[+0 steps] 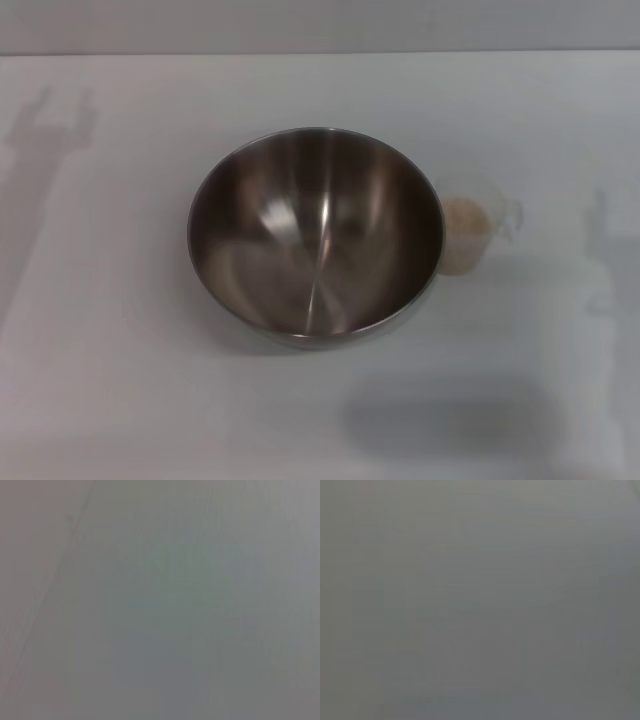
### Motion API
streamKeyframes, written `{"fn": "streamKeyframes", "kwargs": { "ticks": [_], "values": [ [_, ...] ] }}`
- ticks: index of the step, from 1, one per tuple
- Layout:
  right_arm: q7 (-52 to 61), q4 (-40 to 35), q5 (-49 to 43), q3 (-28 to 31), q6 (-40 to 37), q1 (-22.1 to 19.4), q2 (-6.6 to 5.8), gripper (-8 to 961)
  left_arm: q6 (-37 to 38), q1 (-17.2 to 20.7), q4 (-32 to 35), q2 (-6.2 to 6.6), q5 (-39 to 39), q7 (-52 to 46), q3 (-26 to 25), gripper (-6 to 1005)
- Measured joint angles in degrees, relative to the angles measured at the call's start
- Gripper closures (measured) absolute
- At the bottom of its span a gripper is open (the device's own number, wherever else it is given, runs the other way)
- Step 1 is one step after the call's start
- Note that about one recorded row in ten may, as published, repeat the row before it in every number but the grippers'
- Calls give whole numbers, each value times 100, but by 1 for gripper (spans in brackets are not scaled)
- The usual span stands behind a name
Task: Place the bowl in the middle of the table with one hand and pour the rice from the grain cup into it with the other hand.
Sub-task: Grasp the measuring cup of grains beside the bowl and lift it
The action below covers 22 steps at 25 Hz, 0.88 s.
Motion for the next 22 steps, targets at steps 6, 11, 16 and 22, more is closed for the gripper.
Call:
{"fn": "streamKeyframes", "kwargs": {
  "ticks": [6,11,16,22],
  "values": [
    [-350,64,316,-643,107,-271,-21,288,21,-34,60,31,-6,32,-25,454],
    [-572,-6,633,-1104,235,-265,-36,288,75,-20,64,31,-10,147,-35,454],
    [-630,-139,671,-1198,491,-315,-37,288,141,16,66,20,-14,156,-41,454],
    [-618,-222,673,-1253,782,-287,-36,289,167,45,66,12,-16,156,-42,454]
  ]
}}
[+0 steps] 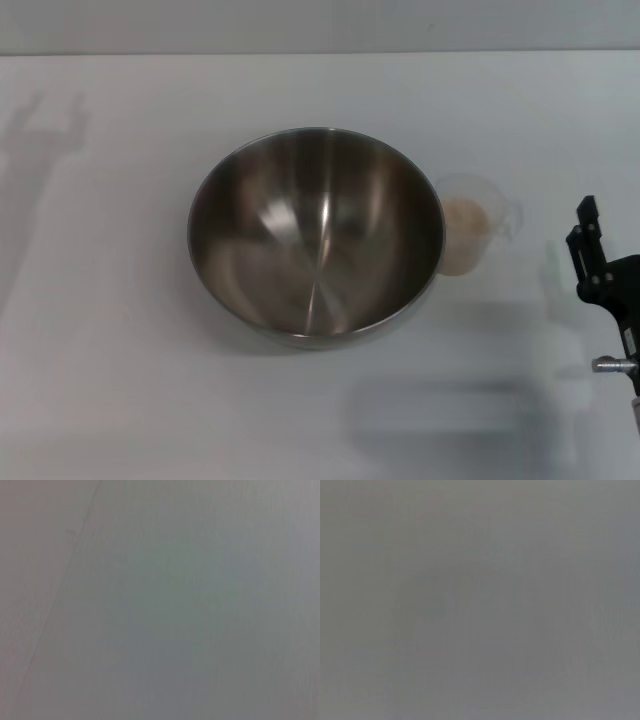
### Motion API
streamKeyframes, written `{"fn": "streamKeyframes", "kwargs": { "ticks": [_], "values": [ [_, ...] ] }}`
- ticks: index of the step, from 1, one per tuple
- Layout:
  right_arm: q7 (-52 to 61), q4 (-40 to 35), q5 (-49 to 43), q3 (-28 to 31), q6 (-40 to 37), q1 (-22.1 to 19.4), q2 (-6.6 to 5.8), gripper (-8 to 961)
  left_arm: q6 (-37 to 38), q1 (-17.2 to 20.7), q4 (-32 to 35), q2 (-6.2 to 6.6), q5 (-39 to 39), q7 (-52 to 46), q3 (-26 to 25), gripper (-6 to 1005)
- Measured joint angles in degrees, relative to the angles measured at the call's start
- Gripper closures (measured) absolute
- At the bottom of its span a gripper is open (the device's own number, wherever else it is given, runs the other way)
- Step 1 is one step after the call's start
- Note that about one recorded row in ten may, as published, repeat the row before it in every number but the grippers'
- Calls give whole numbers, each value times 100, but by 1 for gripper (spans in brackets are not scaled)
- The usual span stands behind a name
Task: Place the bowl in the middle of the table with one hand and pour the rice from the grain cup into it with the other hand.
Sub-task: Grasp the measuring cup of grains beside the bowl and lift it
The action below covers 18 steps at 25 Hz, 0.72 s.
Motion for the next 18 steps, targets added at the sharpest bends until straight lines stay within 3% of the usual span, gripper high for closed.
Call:
{"fn": "streamKeyframes", "kwargs": {
  "ticks": [18],
  "values": [
    [44,-338,444,-73,1020,486,28,289,34,0,9,-35,-7,161,-17,454]
  ]
}}
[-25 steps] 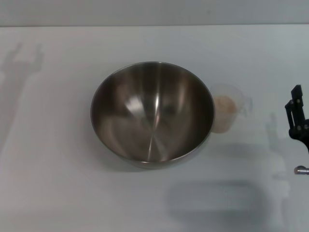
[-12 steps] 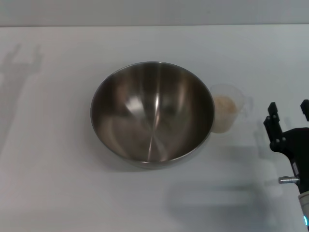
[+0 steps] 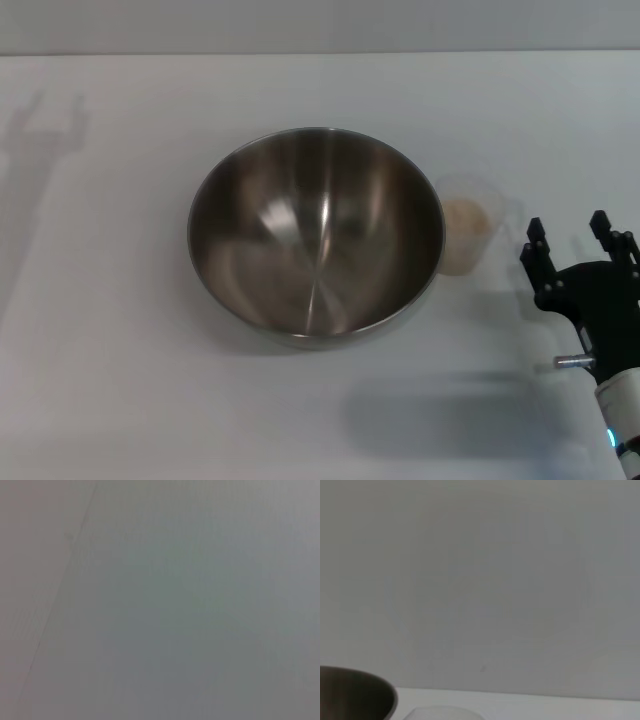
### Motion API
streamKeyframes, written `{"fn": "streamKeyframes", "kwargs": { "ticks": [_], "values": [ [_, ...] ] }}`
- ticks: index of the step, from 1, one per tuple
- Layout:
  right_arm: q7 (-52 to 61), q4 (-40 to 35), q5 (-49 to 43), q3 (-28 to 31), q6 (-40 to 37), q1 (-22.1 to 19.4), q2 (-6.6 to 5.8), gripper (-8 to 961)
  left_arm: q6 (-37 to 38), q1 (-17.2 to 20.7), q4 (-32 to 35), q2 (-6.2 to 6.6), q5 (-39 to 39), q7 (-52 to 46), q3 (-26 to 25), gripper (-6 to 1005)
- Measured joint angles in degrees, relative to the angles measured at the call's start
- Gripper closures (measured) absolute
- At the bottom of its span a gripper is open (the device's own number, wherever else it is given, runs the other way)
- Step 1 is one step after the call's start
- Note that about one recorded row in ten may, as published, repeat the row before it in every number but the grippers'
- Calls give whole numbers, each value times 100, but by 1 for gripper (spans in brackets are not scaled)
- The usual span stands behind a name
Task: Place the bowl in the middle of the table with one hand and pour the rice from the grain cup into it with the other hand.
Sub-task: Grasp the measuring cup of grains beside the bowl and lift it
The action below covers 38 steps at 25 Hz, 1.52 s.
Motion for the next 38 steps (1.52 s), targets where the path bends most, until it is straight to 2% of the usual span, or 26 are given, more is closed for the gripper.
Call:
{"fn": "streamKeyframes", "kwargs": {
  "ticks": [38],
  "values": [
    [7,-220,4,-4,366,284,15,291,279,59,61,-62,-1,5,-69,455]
  ]
}}
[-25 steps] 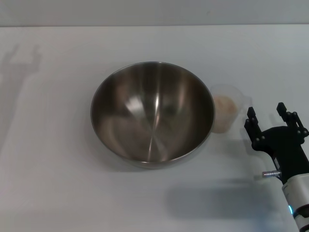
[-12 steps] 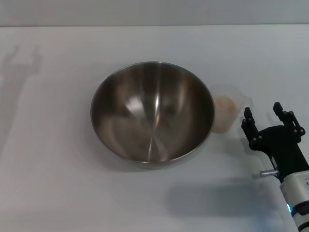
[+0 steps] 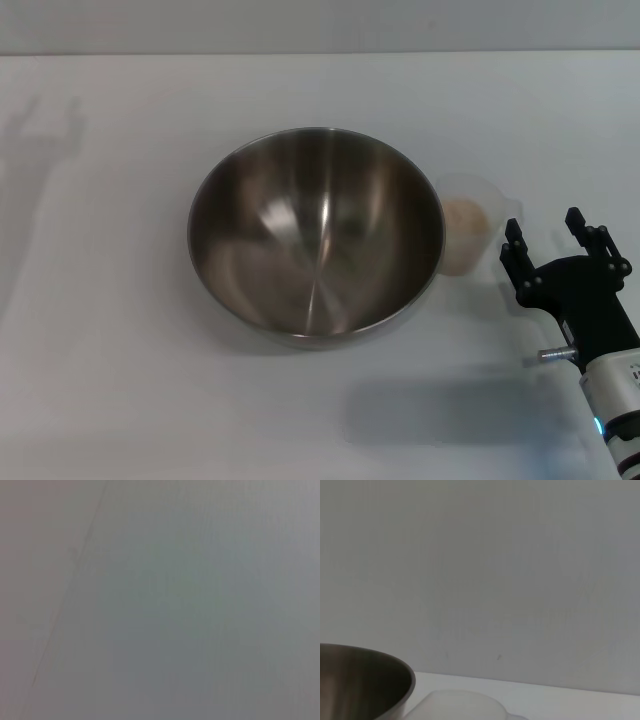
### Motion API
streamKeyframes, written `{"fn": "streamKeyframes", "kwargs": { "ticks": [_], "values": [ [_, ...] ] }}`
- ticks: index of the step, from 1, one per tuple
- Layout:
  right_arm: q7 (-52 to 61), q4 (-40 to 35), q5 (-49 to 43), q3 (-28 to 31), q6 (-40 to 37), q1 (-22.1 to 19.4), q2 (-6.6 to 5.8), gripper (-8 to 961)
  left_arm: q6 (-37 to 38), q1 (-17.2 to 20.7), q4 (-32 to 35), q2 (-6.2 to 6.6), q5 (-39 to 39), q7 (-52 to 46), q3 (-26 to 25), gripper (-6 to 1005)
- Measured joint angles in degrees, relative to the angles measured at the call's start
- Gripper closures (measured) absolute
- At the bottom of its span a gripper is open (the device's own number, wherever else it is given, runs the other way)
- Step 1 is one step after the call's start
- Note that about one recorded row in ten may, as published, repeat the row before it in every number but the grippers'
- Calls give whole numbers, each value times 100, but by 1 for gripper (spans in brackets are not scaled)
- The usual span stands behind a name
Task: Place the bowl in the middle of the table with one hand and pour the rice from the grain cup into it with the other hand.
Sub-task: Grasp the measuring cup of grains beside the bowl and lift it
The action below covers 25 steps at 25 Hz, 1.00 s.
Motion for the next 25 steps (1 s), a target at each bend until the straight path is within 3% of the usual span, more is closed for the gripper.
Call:
{"fn": "streamKeyframes", "kwargs": {
  "ticks": [25],
  "values": [
    [207,-267,1,68,135,241,9,288,76,47,0,-11,0,0,-62,455]
  ]
}}
